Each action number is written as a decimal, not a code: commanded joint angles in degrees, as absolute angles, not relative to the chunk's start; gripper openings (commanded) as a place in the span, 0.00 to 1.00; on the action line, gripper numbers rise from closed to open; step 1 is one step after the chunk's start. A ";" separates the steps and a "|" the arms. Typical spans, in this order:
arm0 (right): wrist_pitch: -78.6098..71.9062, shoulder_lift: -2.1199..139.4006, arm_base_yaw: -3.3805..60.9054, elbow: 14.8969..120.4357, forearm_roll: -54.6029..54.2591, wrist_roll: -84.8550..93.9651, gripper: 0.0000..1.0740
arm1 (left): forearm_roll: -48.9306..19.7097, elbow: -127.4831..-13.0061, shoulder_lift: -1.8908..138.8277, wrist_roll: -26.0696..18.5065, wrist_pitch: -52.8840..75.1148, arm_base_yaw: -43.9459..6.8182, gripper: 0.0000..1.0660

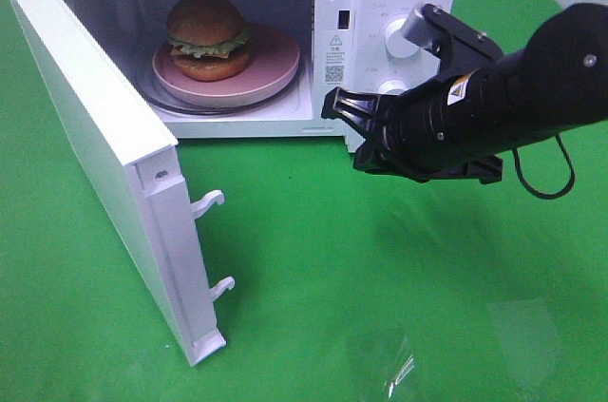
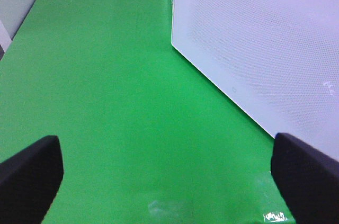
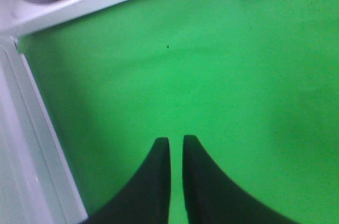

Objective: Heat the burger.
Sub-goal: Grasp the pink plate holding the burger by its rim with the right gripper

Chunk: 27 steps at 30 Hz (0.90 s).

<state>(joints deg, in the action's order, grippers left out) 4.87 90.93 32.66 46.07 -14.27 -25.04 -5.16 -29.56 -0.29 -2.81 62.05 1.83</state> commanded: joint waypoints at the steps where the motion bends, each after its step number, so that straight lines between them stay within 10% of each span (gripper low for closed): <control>1: 11.17 90.01 32.72 48.64 -11.17 -21.14 0.09 | -5.27 -29.56 -0.57 -2.46 61.42 2.01 0.94; 27: 36.73 90.01 32.72 60.16 2.69 35.47 0.22 | -5.27 -29.56 -0.57 -2.46 61.42 2.01 0.94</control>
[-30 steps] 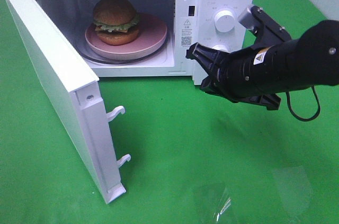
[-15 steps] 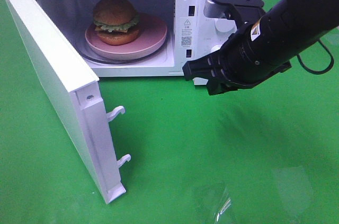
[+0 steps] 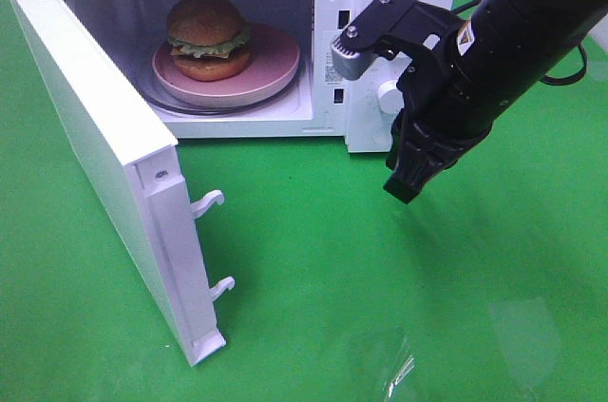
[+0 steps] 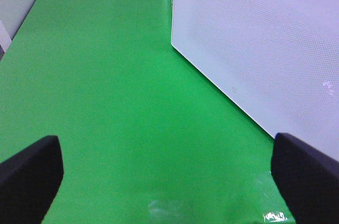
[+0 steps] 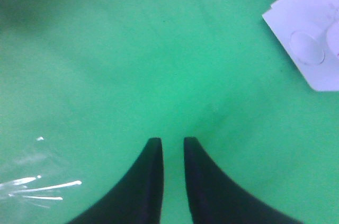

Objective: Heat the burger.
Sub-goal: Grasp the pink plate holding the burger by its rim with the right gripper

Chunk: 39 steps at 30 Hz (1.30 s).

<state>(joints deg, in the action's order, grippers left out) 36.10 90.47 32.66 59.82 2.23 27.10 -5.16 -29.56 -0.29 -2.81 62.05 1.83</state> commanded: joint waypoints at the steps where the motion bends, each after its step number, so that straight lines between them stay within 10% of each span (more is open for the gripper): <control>1: 36.73 90.01 32.72 60.16 2.69 38.85 0.27 | -5.27 -29.56 -0.57 -2.46 61.42 2.01 0.94; 14: 33.17 90.01 32.77 60.16 13.87 46.93 0.85 | -5.27 -29.56 -0.57 -2.46 61.42 2.01 0.94; 39: 18.62 94.71 37.53 61.19 26.36 55.46 0.85 | -5.27 -29.56 -0.57 -2.46 61.42 2.01 0.94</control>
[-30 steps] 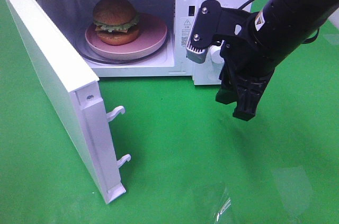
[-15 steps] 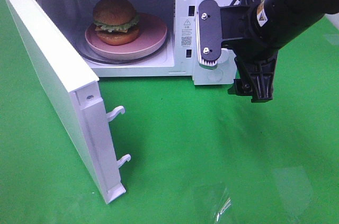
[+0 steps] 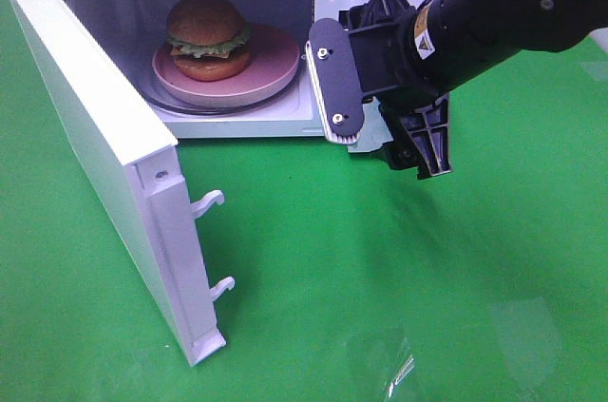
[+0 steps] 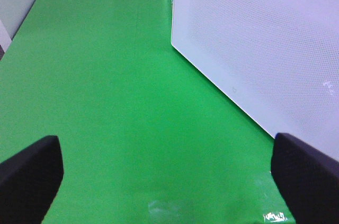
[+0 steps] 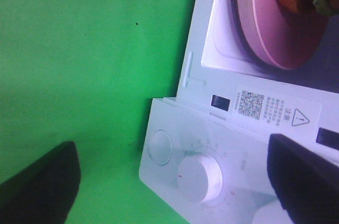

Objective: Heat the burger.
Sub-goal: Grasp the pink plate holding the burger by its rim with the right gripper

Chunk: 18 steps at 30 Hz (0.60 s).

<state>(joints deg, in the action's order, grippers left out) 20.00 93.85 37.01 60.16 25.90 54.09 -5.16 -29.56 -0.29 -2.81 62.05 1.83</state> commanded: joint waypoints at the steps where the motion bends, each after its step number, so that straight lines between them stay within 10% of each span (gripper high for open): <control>1: 18.62 94.71 37.53 61.19 26.36 55.46 0.85 | -5.27 -29.56 -0.57 -2.46 61.42 2.01 0.94; 18: 17.02 105.83 40.39 73.91 26.47 55.81 0.83 | -5.27 -29.56 -0.57 -2.46 61.42 2.01 0.94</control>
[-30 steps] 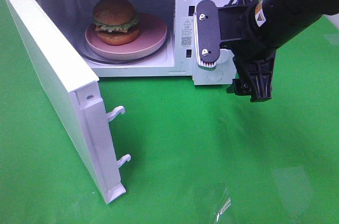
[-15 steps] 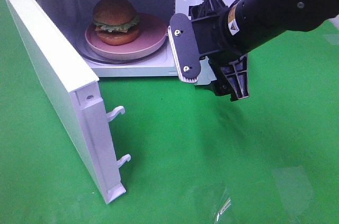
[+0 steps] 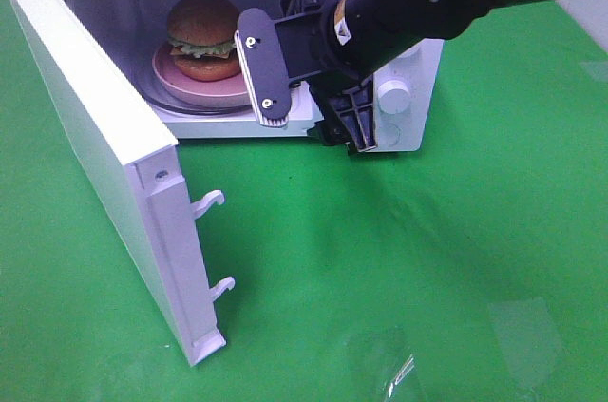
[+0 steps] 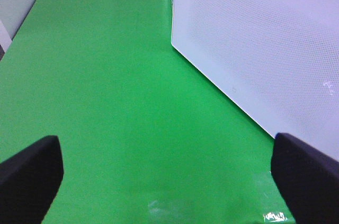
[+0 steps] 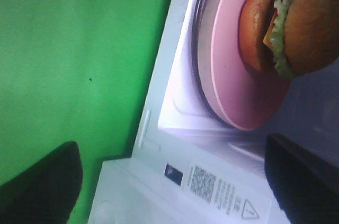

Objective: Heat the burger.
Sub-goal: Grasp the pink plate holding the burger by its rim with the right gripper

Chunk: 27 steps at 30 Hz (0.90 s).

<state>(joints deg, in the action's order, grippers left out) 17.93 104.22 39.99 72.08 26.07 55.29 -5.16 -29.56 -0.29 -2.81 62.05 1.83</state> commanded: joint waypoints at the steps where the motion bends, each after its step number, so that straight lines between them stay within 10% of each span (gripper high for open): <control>1: 17.02 105.83 40.39 73.91 26.47 55.81 0.83 | -5.27 -29.56 -0.57 -2.46 61.42 2.01 0.94; 27: 16.84 123.13 40.39 90.47 23.32 55.86 0.80 | -5.27 -29.56 -0.57 -2.46 61.42 2.01 0.94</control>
